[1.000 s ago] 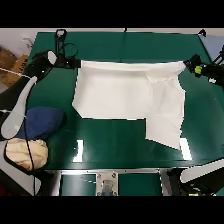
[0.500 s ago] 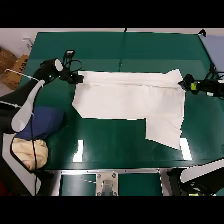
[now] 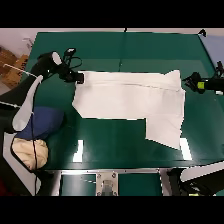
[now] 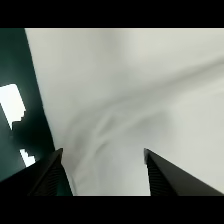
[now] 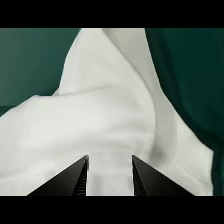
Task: Fold the shirts.
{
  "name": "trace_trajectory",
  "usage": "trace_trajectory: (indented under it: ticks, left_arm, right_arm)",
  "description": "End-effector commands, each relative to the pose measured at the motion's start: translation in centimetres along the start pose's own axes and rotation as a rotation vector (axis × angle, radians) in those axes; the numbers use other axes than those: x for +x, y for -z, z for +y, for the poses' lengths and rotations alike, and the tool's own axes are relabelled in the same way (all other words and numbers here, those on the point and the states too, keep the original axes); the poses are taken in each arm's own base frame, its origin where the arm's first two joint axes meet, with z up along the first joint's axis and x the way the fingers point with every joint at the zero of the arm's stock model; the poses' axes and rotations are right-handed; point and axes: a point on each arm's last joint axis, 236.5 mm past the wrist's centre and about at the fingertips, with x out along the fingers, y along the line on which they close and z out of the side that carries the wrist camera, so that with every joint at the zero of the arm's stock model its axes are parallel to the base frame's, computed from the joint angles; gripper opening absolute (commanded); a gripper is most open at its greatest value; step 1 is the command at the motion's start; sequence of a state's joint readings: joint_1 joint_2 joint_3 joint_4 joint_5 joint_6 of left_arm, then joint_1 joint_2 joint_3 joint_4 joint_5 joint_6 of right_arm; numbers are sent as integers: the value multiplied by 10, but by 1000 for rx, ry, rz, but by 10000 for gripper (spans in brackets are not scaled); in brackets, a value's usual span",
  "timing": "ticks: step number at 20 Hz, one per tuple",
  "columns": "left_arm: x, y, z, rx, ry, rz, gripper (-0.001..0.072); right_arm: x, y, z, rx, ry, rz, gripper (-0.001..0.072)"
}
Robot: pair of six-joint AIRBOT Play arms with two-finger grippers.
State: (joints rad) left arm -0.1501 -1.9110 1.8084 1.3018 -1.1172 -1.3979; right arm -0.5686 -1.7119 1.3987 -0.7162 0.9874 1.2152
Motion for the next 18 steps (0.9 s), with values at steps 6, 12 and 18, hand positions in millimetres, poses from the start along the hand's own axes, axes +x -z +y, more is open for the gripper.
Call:
trace_trajectory:
  ticks: [6,12,18]
  left_arm:
    - [-66,63,-29,-43,67,353,17]
    - [-96,114,-52,-59,65,312,17]
    - [-58,188,-71,-355,147,156,629]
  right_arm:
    - [-94,74,-20,19,123,232,108]
    - [-127,170,-79,134,283,253,17]
    - [-125,190,-104,215,314,177,173]
